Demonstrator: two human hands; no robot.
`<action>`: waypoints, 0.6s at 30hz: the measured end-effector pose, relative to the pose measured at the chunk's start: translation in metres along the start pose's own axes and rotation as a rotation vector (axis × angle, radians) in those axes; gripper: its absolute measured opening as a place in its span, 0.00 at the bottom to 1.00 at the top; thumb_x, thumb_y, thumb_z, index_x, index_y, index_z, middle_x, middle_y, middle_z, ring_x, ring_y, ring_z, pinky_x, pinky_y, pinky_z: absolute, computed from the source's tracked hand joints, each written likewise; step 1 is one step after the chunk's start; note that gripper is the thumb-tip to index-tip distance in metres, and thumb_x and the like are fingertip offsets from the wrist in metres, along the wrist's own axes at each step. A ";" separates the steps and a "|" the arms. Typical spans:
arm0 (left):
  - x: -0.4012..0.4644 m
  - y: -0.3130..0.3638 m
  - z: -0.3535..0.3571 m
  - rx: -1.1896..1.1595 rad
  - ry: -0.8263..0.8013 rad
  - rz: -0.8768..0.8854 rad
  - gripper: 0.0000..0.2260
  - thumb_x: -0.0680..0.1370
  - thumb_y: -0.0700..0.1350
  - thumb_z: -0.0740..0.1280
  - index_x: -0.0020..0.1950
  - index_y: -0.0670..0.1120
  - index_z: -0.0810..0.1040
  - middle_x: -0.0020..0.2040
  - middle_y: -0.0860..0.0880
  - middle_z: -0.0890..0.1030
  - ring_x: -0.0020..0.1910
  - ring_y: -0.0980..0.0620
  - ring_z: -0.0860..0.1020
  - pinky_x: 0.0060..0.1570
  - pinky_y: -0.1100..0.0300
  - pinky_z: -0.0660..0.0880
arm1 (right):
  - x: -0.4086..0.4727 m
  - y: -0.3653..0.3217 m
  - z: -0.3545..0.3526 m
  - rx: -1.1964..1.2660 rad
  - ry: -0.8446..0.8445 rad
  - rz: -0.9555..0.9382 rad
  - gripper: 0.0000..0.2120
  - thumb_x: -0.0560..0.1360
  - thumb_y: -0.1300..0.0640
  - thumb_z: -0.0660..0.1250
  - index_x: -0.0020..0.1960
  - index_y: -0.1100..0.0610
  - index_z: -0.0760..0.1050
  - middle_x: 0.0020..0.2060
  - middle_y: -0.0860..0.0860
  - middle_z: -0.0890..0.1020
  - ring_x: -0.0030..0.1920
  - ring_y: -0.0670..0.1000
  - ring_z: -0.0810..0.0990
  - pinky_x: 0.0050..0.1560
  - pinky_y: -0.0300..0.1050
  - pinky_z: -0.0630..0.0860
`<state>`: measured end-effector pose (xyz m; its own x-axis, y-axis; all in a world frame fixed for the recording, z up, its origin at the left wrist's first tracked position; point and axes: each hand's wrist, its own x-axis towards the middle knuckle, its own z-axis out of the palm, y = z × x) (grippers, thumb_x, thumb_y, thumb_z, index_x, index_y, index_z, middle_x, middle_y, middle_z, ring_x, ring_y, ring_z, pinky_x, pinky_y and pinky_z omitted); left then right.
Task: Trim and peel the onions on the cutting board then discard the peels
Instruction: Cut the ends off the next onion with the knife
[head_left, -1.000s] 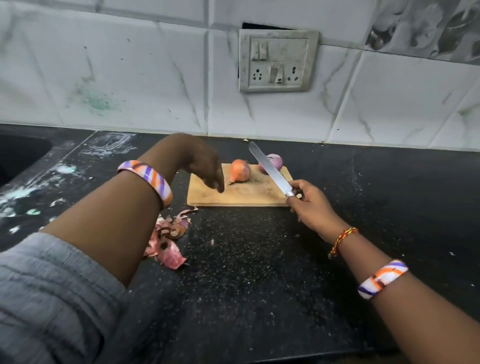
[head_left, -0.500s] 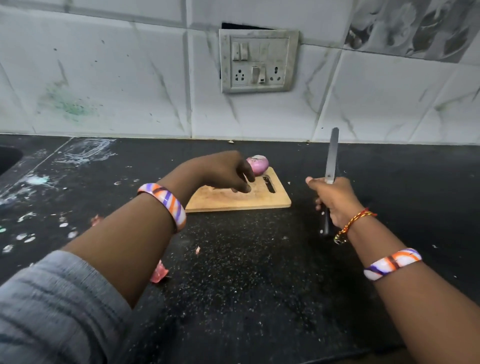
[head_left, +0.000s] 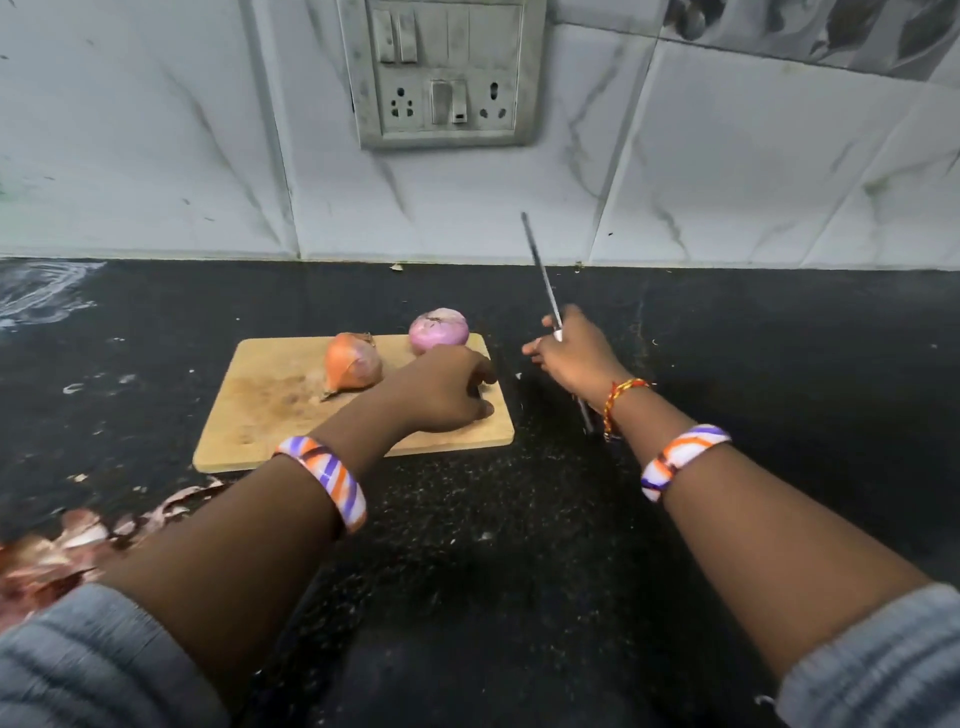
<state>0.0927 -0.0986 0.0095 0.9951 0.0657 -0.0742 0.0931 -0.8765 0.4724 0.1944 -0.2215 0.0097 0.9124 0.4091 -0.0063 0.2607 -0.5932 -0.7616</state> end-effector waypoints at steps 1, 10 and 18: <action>0.002 -0.001 0.002 -0.002 0.006 -0.005 0.17 0.76 0.42 0.66 0.65 0.42 0.73 0.58 0.47 0.78 0.54 0.51 0.76 0.50 0.65 0.68 | 0.004 0.000 0.004 -0.075 -0.036 -0.026 0.12 0.77 0.62 0.61 0.59 0.59 0.65 0.56 0.58 0.79 0.55 0.56 0.78 0.58 0.47 0.74; -0.012 -0.008 0.000 -0.038 0.050 0.004 0.11 0.75 0.37 0.64 0.57 0.43 0.78 0.56 0.48 0.80 0.53 0.54 0.76 0.51 0.67 0.68 | -0.014 -0.001 -0.005 -0.364 -0.225 -0.214 0.22 0.77 0.61 0.62 0.68 0.60 0.59 0.52 0.59 0.81 0.55 0.55 0.79 0.58 0.48 0.74; -0.063 -0.012 -0.015 -0.005 0.079 0.034 0.14 0.77 0.38 0.63 0.62 0.42 0.76 0.61 0.46 0.78 0.59 0.51 0.75 0.55 0.65 0.67 | -0.084 -0.003 -0.003 -0.416 -0.196 -0.176 0.19 0.77 0.63 0.59 0.67 0.59 0.61 0.53 0.58 0.81 0.54 0.53 0.79 0.58 0.48 0.75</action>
<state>0.0295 -0.0853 0.0222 0.9972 0.0735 0.0114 0.0591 -0.8765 0.4777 0.1178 -0.2563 0.0149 0.7772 0.6270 -0.0532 0.5458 -0.7138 -0.4388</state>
